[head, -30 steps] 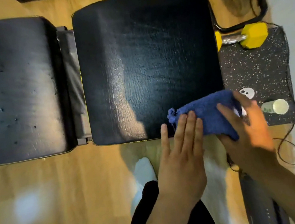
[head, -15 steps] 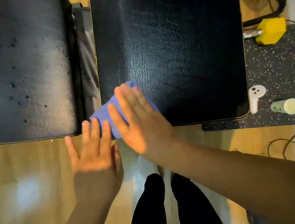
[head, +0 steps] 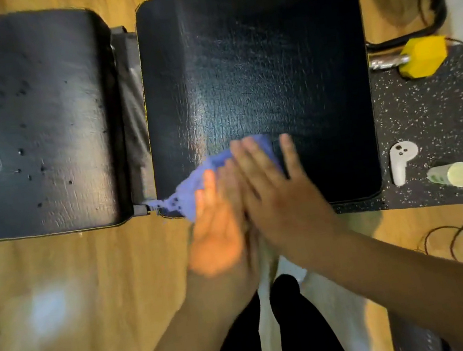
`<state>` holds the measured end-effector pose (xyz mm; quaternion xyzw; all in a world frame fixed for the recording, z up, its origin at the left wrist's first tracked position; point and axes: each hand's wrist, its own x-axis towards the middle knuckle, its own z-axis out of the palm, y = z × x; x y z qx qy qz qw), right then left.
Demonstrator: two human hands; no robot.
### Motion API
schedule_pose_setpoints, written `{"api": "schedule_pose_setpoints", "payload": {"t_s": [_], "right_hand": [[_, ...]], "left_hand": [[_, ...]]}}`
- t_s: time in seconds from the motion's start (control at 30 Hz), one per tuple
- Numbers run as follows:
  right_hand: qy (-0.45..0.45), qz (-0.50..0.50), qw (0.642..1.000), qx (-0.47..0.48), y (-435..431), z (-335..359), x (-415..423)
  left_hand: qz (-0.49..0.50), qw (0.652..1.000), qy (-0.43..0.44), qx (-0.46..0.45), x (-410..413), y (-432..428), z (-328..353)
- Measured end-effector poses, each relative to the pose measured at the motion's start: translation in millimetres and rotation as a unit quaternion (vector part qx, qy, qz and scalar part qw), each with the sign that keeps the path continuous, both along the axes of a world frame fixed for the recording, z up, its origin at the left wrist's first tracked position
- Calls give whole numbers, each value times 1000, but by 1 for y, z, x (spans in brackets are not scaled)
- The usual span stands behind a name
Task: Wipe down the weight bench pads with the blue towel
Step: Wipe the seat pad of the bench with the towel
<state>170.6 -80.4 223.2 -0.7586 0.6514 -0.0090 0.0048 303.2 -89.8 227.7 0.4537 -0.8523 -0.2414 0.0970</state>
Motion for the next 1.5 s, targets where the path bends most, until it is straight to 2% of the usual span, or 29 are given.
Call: {"api": "schedule_pose_setpoints", "payload": {"t_s": [0.13,0.23,0.3,0.4,0.5,0.57,0.67,0.77,0.87,1.03,1.1,1.17,1.23,1.33,1.43,1.5], "right_hand": [[25,-6,995,91,28,19,-42],[32,16,992,124,7,24,-35],[33,48,992,112,-20,19,-27],[49,87,991,90,-73,9,-22],[63,85,991,87,-130,5,-23],[72,68,989,108,-175,5,-28],[81,26,986,142,-244,7,-27],[97,-16,979,178,-273,11,-21],[80,-18,985,154,-236,15,-10],[44,38,988,142,-91,20,24],[32,63,984,163,-55,19,29],[30,83,981,171,-52,15,23],[47,89,983,152,-73,10,12],[73,42,987,137,-134,10,-7],[63,-4,990,129,-201,8,-24],[44,-26,989,141,-234,8,-34]], "left_hand": [[-74,996,-43,-2,-36,17,15],[-23,998,-53,26,-32,9,12],[12,998,-62,10,-26,-9,8],[57,998,-27,3,-20,-54,0],[75,997,23,12,-20,-113,-5],[74,996,21,47,-24,-163,-11],[77,991,63,92,-33,-236,-6],[118,979,65,150,-37,-262,-3],[135,979,43,147,-25,-225,3],[118,991,5,60,10,-71,15],[68,995,-39,58,18,-34,22],[5,995,-100,25,15,-33,18],[17,994,-104,16,5,-59,10],[42,996,-82,18,-13,-129,-5],[52,993,-82,71,-34,-210,-9],[32,994,-77,68,-47,-246,-5]]}}
